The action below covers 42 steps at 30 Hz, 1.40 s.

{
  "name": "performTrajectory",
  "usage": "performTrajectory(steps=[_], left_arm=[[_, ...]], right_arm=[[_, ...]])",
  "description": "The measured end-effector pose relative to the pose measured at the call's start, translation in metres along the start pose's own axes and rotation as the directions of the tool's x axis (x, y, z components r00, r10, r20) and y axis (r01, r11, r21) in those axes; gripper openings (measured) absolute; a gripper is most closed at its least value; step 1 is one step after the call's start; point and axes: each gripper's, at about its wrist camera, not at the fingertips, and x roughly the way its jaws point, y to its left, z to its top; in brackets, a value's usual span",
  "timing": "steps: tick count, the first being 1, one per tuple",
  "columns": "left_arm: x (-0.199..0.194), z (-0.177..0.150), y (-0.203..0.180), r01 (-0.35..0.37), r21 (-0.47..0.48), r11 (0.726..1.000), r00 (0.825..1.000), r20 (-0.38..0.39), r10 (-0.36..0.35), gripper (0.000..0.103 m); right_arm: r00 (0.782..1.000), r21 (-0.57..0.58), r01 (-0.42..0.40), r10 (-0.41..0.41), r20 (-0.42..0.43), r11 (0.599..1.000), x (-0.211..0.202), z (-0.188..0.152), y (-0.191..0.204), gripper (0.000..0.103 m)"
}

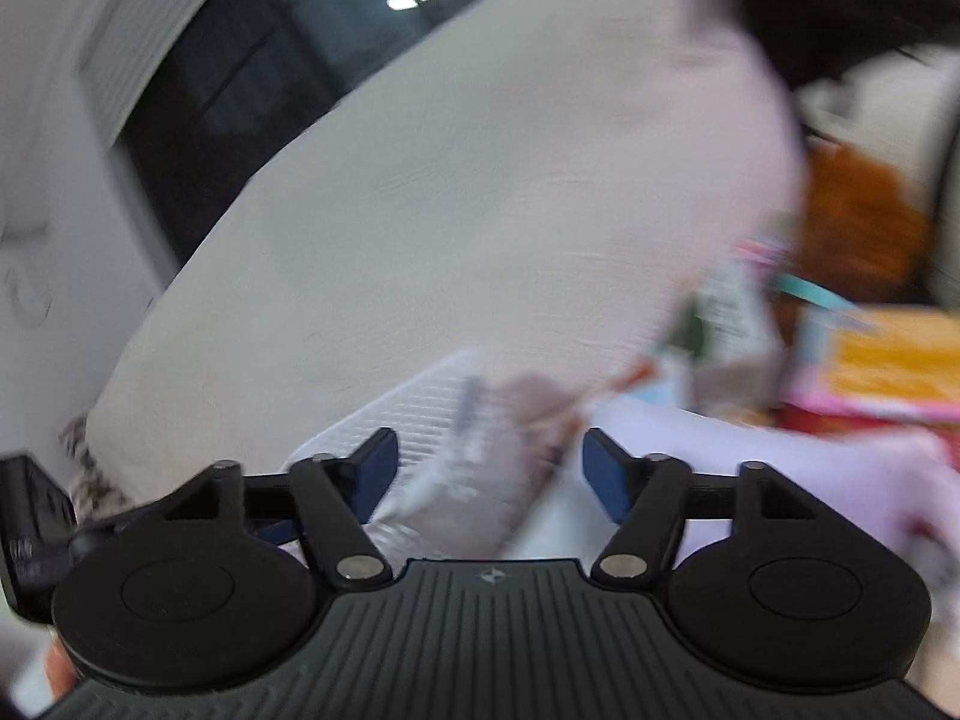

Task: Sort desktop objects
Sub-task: 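Reach the right gripper to the white mesh bag and close on it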

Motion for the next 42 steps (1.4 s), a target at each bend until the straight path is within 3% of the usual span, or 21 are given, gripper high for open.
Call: performTrajectory(steps=[4, 8, 13, 16, 20, 21, 22, 25, 29, 34, 38, 42], left_arm=[[0.027, -0.031, -0.040, 0.068, 0.012, 0.998, 0.998, -0.021, -0.067, 0.087], [0.047, -0.051, -0.061, 0.017, 0.019, 1.000, 1.000, 0.000, -0.017, 0.093], [0.067, -0.065, -0.050, 0.038, -0.031, 0.999, 0.999, -0.028, -0.039, 0.098], [0.064, -0.068, -0.037, -0.014, -0.042, 0.999, 1.000, -0.020, 0.013, 0.100], [0.060, -0.062, -0.015, -0.042, -0.132, 0.990, 0.999, 0.026, 0.046, 0.103], [0.060, -0.061, -0.011, -0.044, -0.154, 0.987, 0.998, 0.028, 0.049, 0.103], [0.060, -0.061, -0.006, -0.047, -0.171, 0.984, 0.998, 0.027, 0.053, 0.103], [0.059, -0.059, 0.002, -0.074, -0.200, 0.977, 0.996, 0.031, 0.082, 0.103], [0.058, -0.058, 0.008, -0.107, -0.206, 0.973, 0.992, 0.043, 0.118, 0.103], [0.077, -0.063, 0.009, -0.099, -0.222, 0.970, 0.995, -0.044, 0.092, 0.103], [0.083, -0.067, 0.000, -0.145, -0.148, 0.978, 0.989, -0.033, 0.142, 0.103], [0.090, -0.071, -0.006, -0.103, -0.096, 0.990, 0.993, -0.070, 0.097, 0.103]], right_arm=[[0.997, 0.141, 0.075, -0.073, -0.019, 0.987, -0.024, -0.007, -0.055, 0.075], [0.996, 0.261, 0.087, -0.075, -0.056, 0.962, -0.027, -0.015, -0.089, 0.071], [0.993, 0.279, 0.094, -0.070, -0.095, 0.956, -0.018, -0.026, -0.098, 0.067], [0.992, 0.314, 0.095, -0.063, -0.110, 0.945, -0.008, -0.029, -0.107, 0.067], [0.994, 0.362, 0.041, -0.001, -0.110, 0.931, 0.013, -0.030, -0.111, 0.068], [0.989, 0.382, 0.032, 0.025, -0.144, 0.924, 0.020, -0.032, -0.113, 0.061], [0.984, 0.400, 0.037, 0.037, -0.174, 0.916, 0.024, -0.037, -0.115, 0.031], [0.990, 0.412, 0.035, 0.024, -0.138, 0.910, 0.010, -0.040, -0.113, 0.018], [0.991, 0.421, 0.007, 0.050, -0.123, 0.907, -0.014, -0.032, -0.118, 0.015], [0.981, 0.427, 0.107, -0.025, -0.193, 0.898, -0.021, -0.037, -0.134, 0.018], [0.981, 0.388, 0.121, -0.050, -0.190, 0.914, -0.024, -0.039, -0.131, 0.019], [0.979, 0.342, 0.139, -0.078, -0.187, 0.929, -0.021, -0.040, -0.126, 0.021]])
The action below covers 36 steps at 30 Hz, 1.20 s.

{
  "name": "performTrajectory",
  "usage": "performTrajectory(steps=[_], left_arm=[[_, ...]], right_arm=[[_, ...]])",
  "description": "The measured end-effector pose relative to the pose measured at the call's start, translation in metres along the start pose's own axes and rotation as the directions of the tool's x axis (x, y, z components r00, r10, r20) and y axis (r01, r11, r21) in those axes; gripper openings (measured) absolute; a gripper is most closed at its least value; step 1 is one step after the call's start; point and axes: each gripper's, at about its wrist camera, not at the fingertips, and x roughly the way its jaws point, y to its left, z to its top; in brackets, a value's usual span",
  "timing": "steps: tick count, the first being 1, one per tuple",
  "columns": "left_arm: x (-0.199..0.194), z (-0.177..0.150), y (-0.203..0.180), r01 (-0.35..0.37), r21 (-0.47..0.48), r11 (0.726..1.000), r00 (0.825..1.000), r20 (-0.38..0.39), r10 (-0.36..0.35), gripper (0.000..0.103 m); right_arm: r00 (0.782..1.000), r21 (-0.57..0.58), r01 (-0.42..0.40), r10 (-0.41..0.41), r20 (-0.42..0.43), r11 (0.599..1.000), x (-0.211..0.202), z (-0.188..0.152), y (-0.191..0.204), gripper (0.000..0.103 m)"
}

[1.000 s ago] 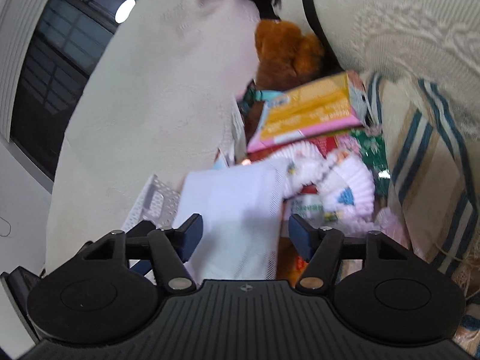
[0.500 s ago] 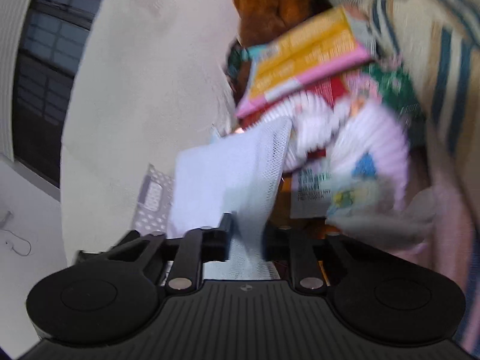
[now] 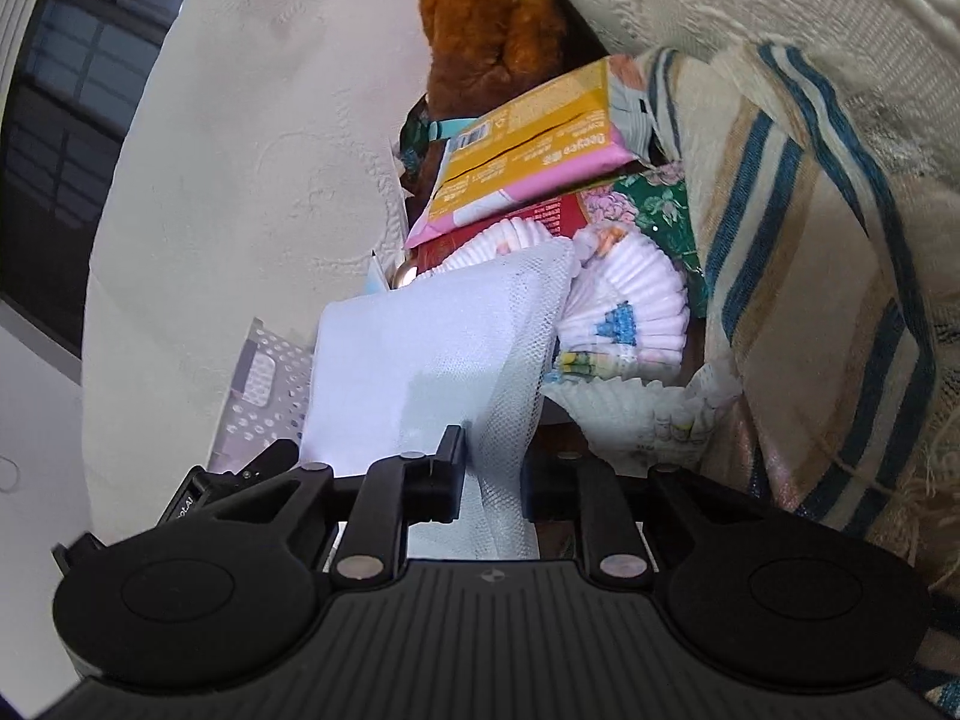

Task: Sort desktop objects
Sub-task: 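Reach the right gripper to the white mesh bag and close on it, then lift the white mesh bag with the right gripper toward the basket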

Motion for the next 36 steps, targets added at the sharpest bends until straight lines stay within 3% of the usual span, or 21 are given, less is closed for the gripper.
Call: performTrajectory(steps=[4, 6, 8, 11, 14, 16, 19, 22, 27, 36], left_arm=[[-0.001, 0.002, -0.003, -0.028, 0.047, 0.999, 0.999, 0.025, 0.026, 0.103], [0.004, 0.002, -0.001, 0.041, 0.033, 0.999, 0.999, -0.030, -0.040, 0.103], [0.012, 0.000, -0.001, 0.153, 0.005, 0.988, 0.981, -0.119, -0.151, 0.103], [0.011, -0.008, -0.015, 0.215, 0.076, 0.974, 0.970, -0.133, -0.204, 0.103], [0.012, -0.021, -0.031, 0.119, 0.173, 0.978, 0.991, -0.084, -0.106, 0.103], [0.009, -0.027, -0.041, 0.057, 0.229, 0.972, 0.998, -0.024, -0.052, 0.086], [0.000, -0.030, -0.052, 0.024, 0.257, 0.966, 0.999, 0.019, -0.030, 0.067], [-0.007, -0.031, -0.056, -0.014, 0.276, 0.961, 0.999, 0.046, 0.001, 0.064], [-0.011, -0.026, -0.052, -0.008, 0.235, 0.972, 0.999, 0.033, 0.000, 0.061], [-0.026, -0.026, -0.058, -0.035, 0.251, 0.967, 0.998, 0.065, 0.020, 0.053]], right_arm=[[1.000, -0.009, 0.005, -0.005, -0.002, 1.000, 0.003, 0.002, 0.000, 0.023], [1.000, -0.012, 0.009, -0.009, -0.001, 1.000, 0.004, 0.002, 0.000, 0.024], [1.000, -0.019, 0.010, -0.010, -0.003, 1.000, 0.001, -0.001, 0.001, 0.026], [1.000, -0.028, 0.014, -0.014, -0.005, 1.000, 0.002, -0.002, 0.002, 0.028], [1.000, -0.039, 0.020, -0.020, -0.004, 0.999, 0.004, -0.003, 0.003, 0.029], [0.999, -0.059, 0.033, -0.033, 0.002, 0.998, 0.005, -0.004, 0.006, 0.029], [0.997, -0.129, 0.070, -0.066, 0.028, 0.989, 0.005, -0.008, 0.015, 0.029], [0.992, -0.224, 0.116, -0.103, 0.068, 0.968, 0.004, -0.015, 0.027, 0.029], [0.983, -0.342, 0.167, -0.131, 0.128, 0.925, 0.003, -0.025, 0.042, 0.028], [0.988, -0.292, 0.054, -0.008, 0.157, 0.955, -0.006, -0.022, 0.044, 0.029]])
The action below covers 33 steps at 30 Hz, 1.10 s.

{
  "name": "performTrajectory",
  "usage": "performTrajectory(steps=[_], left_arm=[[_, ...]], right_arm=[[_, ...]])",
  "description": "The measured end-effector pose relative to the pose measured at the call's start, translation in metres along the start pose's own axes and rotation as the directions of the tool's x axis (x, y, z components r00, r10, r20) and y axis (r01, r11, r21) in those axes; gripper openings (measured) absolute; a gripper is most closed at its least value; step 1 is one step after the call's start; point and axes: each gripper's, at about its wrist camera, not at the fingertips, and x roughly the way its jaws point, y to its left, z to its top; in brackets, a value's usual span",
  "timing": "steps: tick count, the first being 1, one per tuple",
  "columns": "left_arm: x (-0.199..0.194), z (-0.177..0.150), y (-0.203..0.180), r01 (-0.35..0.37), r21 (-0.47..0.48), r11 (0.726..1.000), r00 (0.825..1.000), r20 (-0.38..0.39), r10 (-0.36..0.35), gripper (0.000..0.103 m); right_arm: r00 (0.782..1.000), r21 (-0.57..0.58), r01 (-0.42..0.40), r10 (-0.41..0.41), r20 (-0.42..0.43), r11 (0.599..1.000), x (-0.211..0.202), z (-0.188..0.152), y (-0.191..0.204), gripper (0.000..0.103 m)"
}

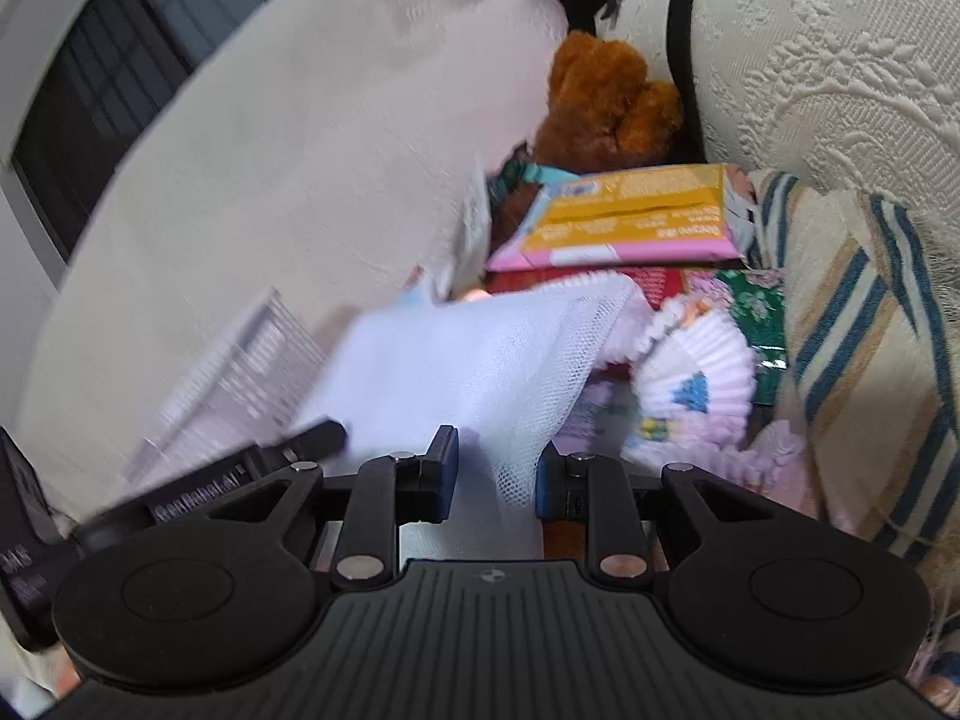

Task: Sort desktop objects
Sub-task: 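Lift the white mesh bag with the right gripper toward the basket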

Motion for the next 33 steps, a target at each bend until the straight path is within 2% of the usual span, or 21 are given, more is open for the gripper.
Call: performTrajectory(steps=[4, 6, 33], left_arm=[[-0.007, 0.002, -0.002, -0.027, 0.013, 1.000, 0.999, 0.021, 0.027, 0.055], [-0.008, 0.002, -0.001, -0.035, 0.015, 0.999, 0.999, 0.025, 0.034, 0.060], [-0.037, 0.006, -0.006, -0.152, 0.075, 0.985, 0.984, 0.106, 0.144, 0.060]], right_arm=[[1.000, -0.036, -0.016, 0.016, 0.007, 0.999, -0.001, -0.002, 0.009, 0.029], [1.000, -0.035, -0.017, 0.017, 0.005, 0.999, 0.001, -0.003, 0.010, 0.029], [0.996, -0.043, -0.088, 0.089, 0.006, 0.995, -0.001, -0.008, 0.027, 0.030]])
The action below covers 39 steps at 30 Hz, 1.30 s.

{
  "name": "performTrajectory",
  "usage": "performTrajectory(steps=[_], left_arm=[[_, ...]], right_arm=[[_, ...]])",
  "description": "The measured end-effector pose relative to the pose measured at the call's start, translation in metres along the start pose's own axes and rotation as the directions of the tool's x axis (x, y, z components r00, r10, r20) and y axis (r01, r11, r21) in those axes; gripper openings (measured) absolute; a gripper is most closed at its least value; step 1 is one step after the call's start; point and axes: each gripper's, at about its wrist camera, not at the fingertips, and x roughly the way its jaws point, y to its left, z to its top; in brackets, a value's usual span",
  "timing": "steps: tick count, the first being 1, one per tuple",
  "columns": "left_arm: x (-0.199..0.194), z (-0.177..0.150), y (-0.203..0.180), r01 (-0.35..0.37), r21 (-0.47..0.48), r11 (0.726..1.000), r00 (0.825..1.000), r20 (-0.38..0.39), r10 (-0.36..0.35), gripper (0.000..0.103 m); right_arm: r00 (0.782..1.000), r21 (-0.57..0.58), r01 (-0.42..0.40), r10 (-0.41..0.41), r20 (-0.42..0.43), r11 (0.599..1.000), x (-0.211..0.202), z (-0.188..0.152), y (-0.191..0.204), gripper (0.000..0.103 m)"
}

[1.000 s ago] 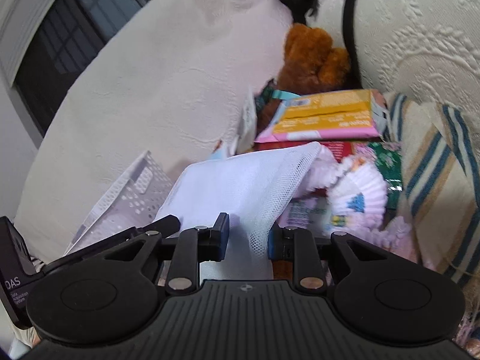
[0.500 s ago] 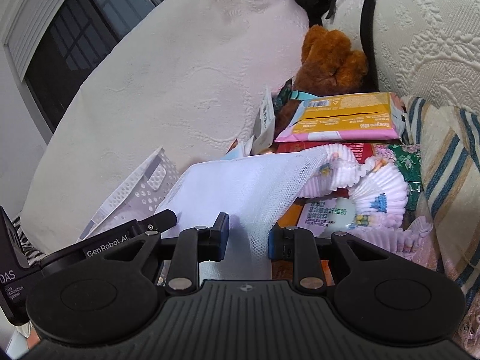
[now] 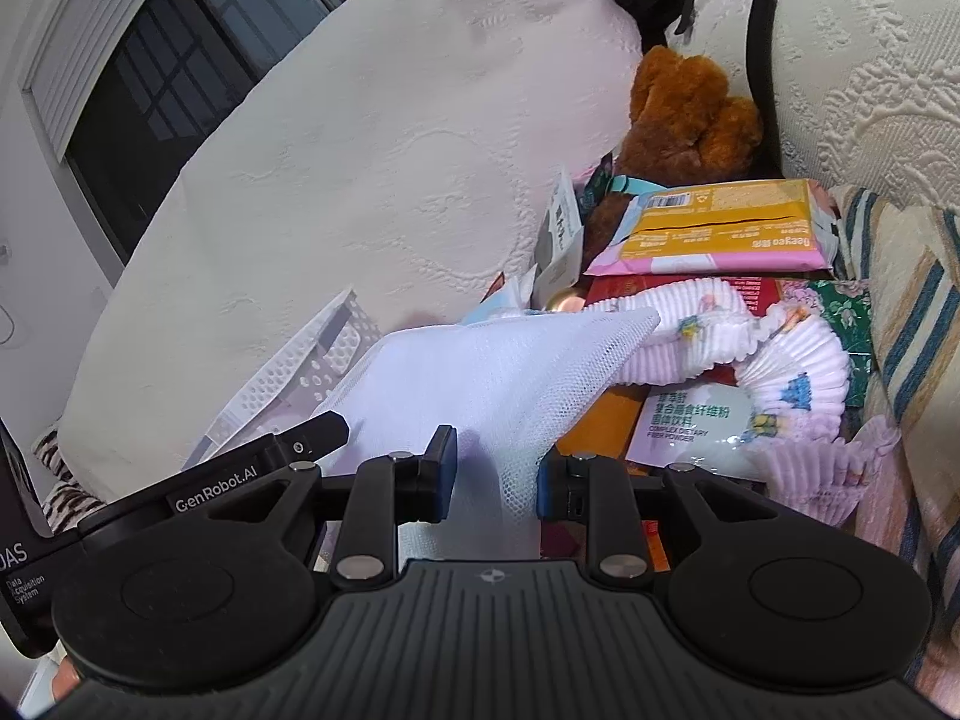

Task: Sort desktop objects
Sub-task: 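Lift the white mesh bag with the right gripper toward the basket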

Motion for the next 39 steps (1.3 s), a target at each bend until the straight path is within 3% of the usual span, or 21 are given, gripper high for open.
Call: performTrajectory(steps=[9, 17, 23, 29, 36, 39], left_arm=[[-0.022, 0.001, 0.008, -0.023, 0.005, 1.000, 0.999, 0.032, 0.023, 0.060], [-0.049, 0.009, 0.042, -0.081, -0.058, 0.995, 0.993, 0.077, 0.085, 0.060], [-0.068, 0.049, 0.087, -0.143, -0.167, 0.976, 0.975, 0.143, 0.167, 0.064], [-0.067, 0.092, 0.118, -0.174, -0.201, 0.964, 0.952, 0.217, 0.217, 0.067], [-0.046, 0.097, 0.163, -0.201, -0.296, 0.934, 0.944, 0.195, 0.265, 0.067], [-0.036, 0.096, 0.171, -0.238, -0.291, 0.927, 0.936, 0.187, 0.299, 0.067]], right_arm=[[0.999, 0.002, -0.034, 0.034, 0.007, 0.999, -0.006, -0.004, 0.018, 0.032], [0.995, -0.064, -0.103, 0.103, 0.004, 0.993, 0.003, -0.007, 0.066, 0.033], [0.986, -0.156, -0.169, 0.169, -0.013, 0.973, 0.028, 0.008, 0.129, 0.033], [0.979, -0.222, -0.198, 0.202, -0.005, 0.955, 0.060, 0.036, 0.175, 0.033], [0.975, -0.259, -0.221, 0.215, -0.052, 0.940, 0.105, 0.040, 0.203, 0.034], [0.974, -0.267, -0.226, 0.215, -0.072, 0.937, 0.120, 0.040, 0.211, 0.034]])
